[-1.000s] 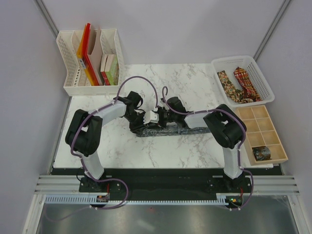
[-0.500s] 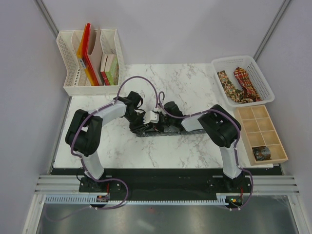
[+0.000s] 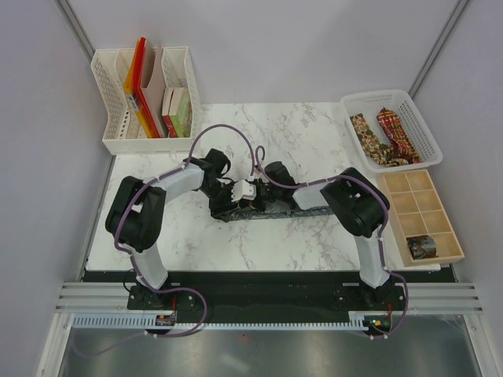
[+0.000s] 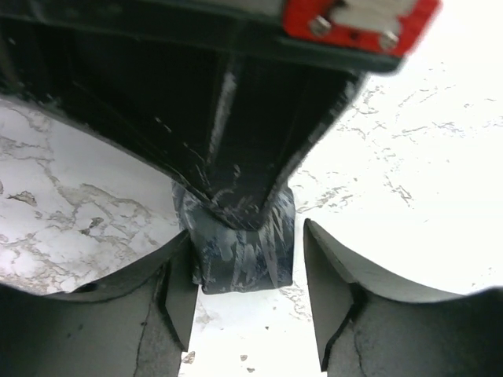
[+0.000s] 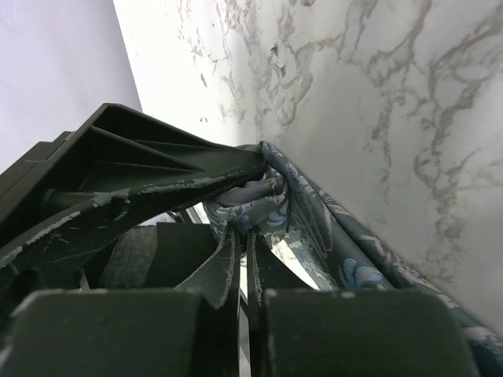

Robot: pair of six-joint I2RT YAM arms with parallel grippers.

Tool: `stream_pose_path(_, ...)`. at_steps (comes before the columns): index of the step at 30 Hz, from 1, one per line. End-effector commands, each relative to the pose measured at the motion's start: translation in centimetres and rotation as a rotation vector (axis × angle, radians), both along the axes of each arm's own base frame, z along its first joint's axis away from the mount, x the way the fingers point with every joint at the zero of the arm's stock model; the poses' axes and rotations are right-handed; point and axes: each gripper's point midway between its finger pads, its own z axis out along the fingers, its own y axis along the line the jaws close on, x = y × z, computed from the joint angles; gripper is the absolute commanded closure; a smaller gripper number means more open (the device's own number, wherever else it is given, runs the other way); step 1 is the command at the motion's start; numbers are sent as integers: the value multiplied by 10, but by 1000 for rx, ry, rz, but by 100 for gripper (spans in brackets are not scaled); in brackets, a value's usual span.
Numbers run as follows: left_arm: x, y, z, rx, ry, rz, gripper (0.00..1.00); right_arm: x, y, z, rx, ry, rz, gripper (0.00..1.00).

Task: Roll the ties
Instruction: Roll the tie at the center of the board.

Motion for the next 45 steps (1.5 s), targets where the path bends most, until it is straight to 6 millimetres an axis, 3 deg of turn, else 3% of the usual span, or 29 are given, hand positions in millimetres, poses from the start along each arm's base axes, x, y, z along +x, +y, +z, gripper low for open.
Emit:
stream_pose_path(1, -13, -2, 10, -50, 18, -18, 38, 1, -21, -29, -117, 25, -22, 100)
stream_pose_path(11, 1, -2, 40, -165, -54, 16, 30, 3, -45, -44, -178, 41, -30, 100)
stream_pose_path(19, -1, -6, 39, -202, -84, -9, 26, 4, -62, -64, -242, 66, -33, 100)
stream_pose_path(26, 20, -11, 35, -235, -218, -12, 20, -2, -70, -75, -285, 77, -12, 100)
stream_pose_path(36, 27, -17, 30, -261, -277, -47, 23, -3, -68, -78, -297, 72, 3, 100)
stream_pose_path(45, 16, -16, 29, -265, -289, -69, 25, -11, -39, -73, -257, 66, 25, 100)
